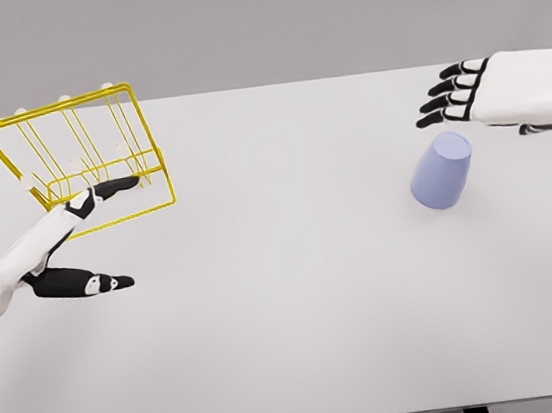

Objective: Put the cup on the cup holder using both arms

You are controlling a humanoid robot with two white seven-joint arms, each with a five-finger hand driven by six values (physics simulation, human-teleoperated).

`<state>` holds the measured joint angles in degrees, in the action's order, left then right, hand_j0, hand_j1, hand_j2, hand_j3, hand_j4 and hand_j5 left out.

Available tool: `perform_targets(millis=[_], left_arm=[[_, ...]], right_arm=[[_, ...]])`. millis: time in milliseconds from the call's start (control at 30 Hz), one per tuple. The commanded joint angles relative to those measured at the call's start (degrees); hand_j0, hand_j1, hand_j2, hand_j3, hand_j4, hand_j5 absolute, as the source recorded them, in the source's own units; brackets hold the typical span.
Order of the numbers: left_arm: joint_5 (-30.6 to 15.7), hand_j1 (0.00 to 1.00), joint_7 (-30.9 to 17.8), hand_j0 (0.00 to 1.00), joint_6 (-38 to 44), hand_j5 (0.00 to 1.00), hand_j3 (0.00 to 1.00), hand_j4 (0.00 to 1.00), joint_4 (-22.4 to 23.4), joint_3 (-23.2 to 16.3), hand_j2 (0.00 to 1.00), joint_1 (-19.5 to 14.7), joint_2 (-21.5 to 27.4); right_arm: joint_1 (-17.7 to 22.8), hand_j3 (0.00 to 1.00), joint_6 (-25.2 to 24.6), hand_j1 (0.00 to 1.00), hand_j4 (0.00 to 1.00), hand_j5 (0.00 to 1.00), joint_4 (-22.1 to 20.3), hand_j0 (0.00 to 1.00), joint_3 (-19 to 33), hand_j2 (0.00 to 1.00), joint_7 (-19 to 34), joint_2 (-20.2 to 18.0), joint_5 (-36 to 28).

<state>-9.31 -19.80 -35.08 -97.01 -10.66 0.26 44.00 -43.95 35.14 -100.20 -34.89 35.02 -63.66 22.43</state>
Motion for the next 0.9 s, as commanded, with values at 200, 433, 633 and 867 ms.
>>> perform_targets(millis=[200, 433, 633, 867], left_arm=[[-0.2, 1.0, -0.1, 1.0, 0.1, 1.0, 1.0, 1.0, 0.1, 0.0, 1.0, -0.1, 0.2], [-0.1, 1.0, -0.2, 1.0, 0.1, 1.0, 1.0, 1.0, 0.2, 0.1, 1.0, -0.1, 0.3], [0.2, 1.0, -0.2, 1.0, 0.1, 1.0, 1.0, 1.0, 0.2, 0.1, 1.0, -0.1, 0.3], [0.2, 1.0, -0.2, 1.0, 0.1, 1.0, 1.0, 1.0, 0.2, 0.6, 1.0, -0.1, 0.3]], right_arm=[[-4.5, 1.0, -0.1, 1.0, 1.0, 1.0, 0.2, 1.0, 0.2, 1.0, 0.0, -1.6, -9.8], [-5.9, 1.0, -0.1, 1.0, 1.0, 1.0, 0.9, 1.0, -9.1, 1.0, 0.0, -0.5, -8.3], [-5.9, 1.0, -0.1, 1.0, 1.0, 1.0, 5.4, 1.0, -9.8, 1.0, 0.0, -0.1, -7.7], [-5.9, 1.0, -0.1, 1.0, 1.0, 1.0, 9.7, 1.0, -9.9, 1.0, 0.0, 4.2, -7.7]])
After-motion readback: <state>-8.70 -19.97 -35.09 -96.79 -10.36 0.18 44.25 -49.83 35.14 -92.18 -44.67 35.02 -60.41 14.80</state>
